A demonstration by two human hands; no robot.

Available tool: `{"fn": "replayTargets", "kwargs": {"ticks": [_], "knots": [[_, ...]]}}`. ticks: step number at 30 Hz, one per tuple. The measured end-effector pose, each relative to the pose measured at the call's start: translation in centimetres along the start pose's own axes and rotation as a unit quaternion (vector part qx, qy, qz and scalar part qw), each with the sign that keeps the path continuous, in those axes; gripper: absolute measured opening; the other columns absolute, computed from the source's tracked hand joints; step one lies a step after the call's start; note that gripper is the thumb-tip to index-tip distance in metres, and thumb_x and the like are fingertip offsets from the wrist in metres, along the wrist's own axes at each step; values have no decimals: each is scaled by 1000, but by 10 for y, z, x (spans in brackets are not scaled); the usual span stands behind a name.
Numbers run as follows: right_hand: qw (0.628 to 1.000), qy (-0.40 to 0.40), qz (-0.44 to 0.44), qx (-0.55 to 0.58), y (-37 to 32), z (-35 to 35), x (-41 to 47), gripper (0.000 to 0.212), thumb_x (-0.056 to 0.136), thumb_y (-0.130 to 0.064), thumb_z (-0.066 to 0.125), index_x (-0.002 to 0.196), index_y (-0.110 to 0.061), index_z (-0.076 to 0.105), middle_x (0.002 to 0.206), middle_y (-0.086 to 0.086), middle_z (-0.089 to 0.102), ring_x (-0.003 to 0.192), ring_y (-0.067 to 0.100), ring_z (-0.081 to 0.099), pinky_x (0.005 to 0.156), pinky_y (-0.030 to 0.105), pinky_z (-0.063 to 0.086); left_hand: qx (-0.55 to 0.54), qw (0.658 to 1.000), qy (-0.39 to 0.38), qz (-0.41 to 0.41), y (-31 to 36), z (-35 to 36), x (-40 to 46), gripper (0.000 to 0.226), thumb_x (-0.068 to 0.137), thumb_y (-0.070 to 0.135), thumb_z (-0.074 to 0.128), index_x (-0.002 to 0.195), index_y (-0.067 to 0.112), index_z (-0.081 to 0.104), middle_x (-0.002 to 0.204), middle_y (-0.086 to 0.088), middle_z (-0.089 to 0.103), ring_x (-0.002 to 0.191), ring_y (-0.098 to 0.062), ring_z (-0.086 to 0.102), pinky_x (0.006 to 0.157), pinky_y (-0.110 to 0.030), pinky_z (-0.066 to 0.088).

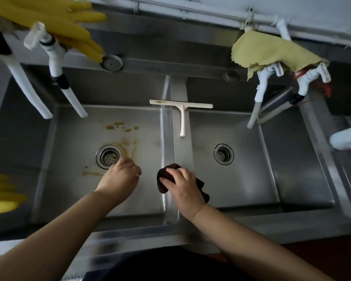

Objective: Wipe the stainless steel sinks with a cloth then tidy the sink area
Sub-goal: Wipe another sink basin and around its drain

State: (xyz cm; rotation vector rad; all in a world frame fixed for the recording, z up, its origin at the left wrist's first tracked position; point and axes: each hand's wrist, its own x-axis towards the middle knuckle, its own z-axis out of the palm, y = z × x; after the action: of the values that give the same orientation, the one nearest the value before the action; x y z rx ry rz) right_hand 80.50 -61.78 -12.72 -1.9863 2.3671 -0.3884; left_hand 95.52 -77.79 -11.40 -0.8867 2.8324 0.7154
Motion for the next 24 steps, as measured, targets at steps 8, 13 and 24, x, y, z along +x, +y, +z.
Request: {"fn": "replayTargets", "kwargs": {"ticks": [8,13,24], "knots": [[997,-21,62,27,-52,23,60,49,61,6,78,103,-17,71,112,13,64,95,35,61,80,44,50,18,998,-62,-16,-76,-12,-4,27,93,26,46,115,24,60,120,5,56,128,-13,32,98,-31,36],[974,-110,188,62,-76,69,76,43,75,7,62,111,-16,69,124,13,59,110,38,53,91,43,42,25,994,-90,-60,-141,-15,-22,27,92,24,45,113,23,62,117,4,59,121,-17,39,94,-31,38],[810,-230,531,97,-86,145,82,54,96,-27,46,147,-23,28,155,16,11,137,34,20,110,36,24,55,981,-170,-75,-185,15,12,35,89,21,45,123,20,55,127,-2,53,122,-22,41,97,-34,39]]}}
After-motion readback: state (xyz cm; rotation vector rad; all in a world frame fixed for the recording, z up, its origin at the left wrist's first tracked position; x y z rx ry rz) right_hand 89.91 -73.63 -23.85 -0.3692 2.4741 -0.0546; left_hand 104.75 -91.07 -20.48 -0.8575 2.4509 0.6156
